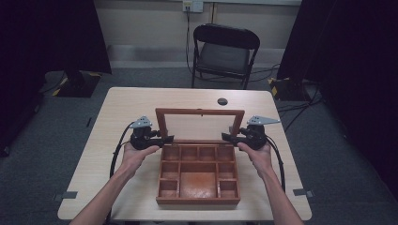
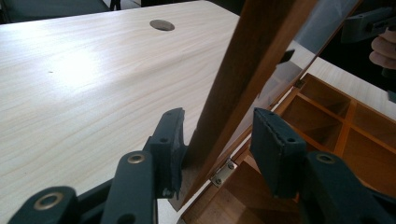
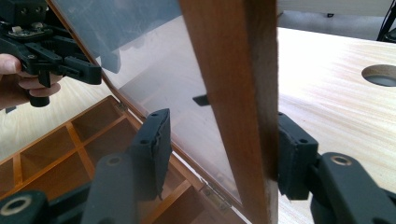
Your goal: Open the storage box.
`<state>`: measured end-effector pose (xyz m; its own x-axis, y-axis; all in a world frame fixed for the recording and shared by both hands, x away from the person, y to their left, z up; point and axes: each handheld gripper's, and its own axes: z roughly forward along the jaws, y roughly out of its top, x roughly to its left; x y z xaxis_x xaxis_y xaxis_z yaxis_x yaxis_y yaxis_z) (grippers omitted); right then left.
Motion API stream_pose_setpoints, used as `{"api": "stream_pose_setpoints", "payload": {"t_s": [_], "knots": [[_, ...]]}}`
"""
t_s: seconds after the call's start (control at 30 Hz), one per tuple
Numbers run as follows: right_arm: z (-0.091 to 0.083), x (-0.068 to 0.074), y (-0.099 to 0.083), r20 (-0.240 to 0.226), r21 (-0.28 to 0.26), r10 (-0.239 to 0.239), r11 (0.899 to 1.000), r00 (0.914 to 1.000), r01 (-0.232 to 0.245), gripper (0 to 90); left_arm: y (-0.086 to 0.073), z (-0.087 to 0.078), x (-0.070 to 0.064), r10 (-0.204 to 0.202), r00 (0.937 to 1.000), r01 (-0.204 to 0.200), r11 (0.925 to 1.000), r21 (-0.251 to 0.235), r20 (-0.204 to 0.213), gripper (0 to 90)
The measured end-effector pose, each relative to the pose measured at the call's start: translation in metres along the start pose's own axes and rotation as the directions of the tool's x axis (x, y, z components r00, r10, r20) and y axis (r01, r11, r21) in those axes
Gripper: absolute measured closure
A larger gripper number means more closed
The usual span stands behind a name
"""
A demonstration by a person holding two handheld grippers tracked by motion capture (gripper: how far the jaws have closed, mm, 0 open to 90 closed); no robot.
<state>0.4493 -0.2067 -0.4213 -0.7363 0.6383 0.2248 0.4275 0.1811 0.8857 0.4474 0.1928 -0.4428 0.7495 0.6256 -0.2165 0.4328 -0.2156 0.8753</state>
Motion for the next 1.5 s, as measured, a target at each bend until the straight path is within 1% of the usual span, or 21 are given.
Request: {"api": "stream_pose_setpoints", "payload": {"t_s": [0.23, 0.27, 0.3, 0.47, 0.7, 0.8, 0.9, 1.0, 1.13, 1.2, 1.33, 1.47, 1.5], "knots": [[0.003, -0.002, -0.001, 0.008, -0.006, 0.004, 1.0, 1.0, -0.004, 44.5, -0.001, 0.001, 0.002, -0.004, 1.0, 0.004, 1.0, 0.0, -0.004, 55.8], [0.003, -0.002, -0.001, 0.008, -0.006, 0.004, 1.0, 1.0, -0.004, 44.5, -0.001, 0.002, 0.002, -0.01, 0.9999, 0.01, 0.9999, 0.001, -0.002, 55.8], [0.003, -0.002, -0.001, 0.009, -0.007, 0.005, 1.0, 0.9999, -0.005, 44.4, -0.001, 0.003, 0.003, -0.006, 1.0, 0.006, 1.0, 0.002, -0.003, 55.9], [0.006, -0.004, -0.001, 0.016, -0.015, 0.008, 1.0, 0.9998, -0.008, 43.7, -0.005, 0.007, 0.006, -0.013, 0.9999, 0.013, 0.9995, 0.028, -0.003, 56.4], [0.009, -0.005, -0.001, 0.024, -0.026, 0.014, 1.0, 0.9996, -0.014, 41.2, -0.005, 0.009, 0.008, -0.025, 0.9997, 0.025, 0.9995, 0.017, -0.003, 57.0], [0.01, -0.005, -0.002, 0.026, -0.027, 0.02, 0.999, 0.9995, -0.02, 40.0, -0.005, 0.009, 0.008, -0.025, 0.9997, 0.025, 0.9995, 0.02, -0.002, 57.5], [0.012, -0.007, -0.003, 0.029, -0.016, 0.028, 0.999, 0.9992, -0.027, 36.7, -0.005, 0.01, 0.01, -0.027, 0.9996, 0.027, 0.9994, 0.022, -0.01, 58.7], [0.014, -0.009, -0.004, 0.039, -0.014, 0.033, 0.999, 0.9987, -0.033, 35.9, -0.006, 0.011, 0.012, -0.033, 0.9994, 0.033, 0.9993, 0.018, -0.01, 59.3], [0.016, -0.011, -0.005, 0.042, -0.014, 0.037, 0.999, 0.9984, -0.036, 36.8, -0.006, 0.012, 0.013, -0.034, 0.9993, 0.035, 0.9992, 0.021, -0.014, 59.7], [0.017, -0.012, -0.006, 0.044, -0.012, 0.043, 0.999, 0.9981, -0.042, 37.3, -0.006, 0.013, 0.013, -0.044, 0.9989, 0.044, 0.9989, 0.017, -0.015, 59.8], [0.019, -0.014, -0.007, 0.051, -0.002, 0.048, 0.999, 0.9975, -0.048, 37.7, -0.006, 0.014, 0.016, -0.051, 0.9986, 0.051, 0.9984, 0.023, -0.015, 59.7], [0.021, -0.016, -0.008, 0.058, -0.003, 0.054, 0.999, 0.9969, -0.054, 39.0, -0.007, 0.016, 0.016, -0.06, 0.998, 0.061, 0.998, 0.016, -0.016, 59.5], [0.021, -0.017, -0.009, 0.057, 0.001, 0.062, 0.998, 0.9965, -0.062, 39.5, -0.007, 0.016, 0.017, -0.06, 0.998, 0.061, 0.998, 0.017, -0.016, 59.4]]}}
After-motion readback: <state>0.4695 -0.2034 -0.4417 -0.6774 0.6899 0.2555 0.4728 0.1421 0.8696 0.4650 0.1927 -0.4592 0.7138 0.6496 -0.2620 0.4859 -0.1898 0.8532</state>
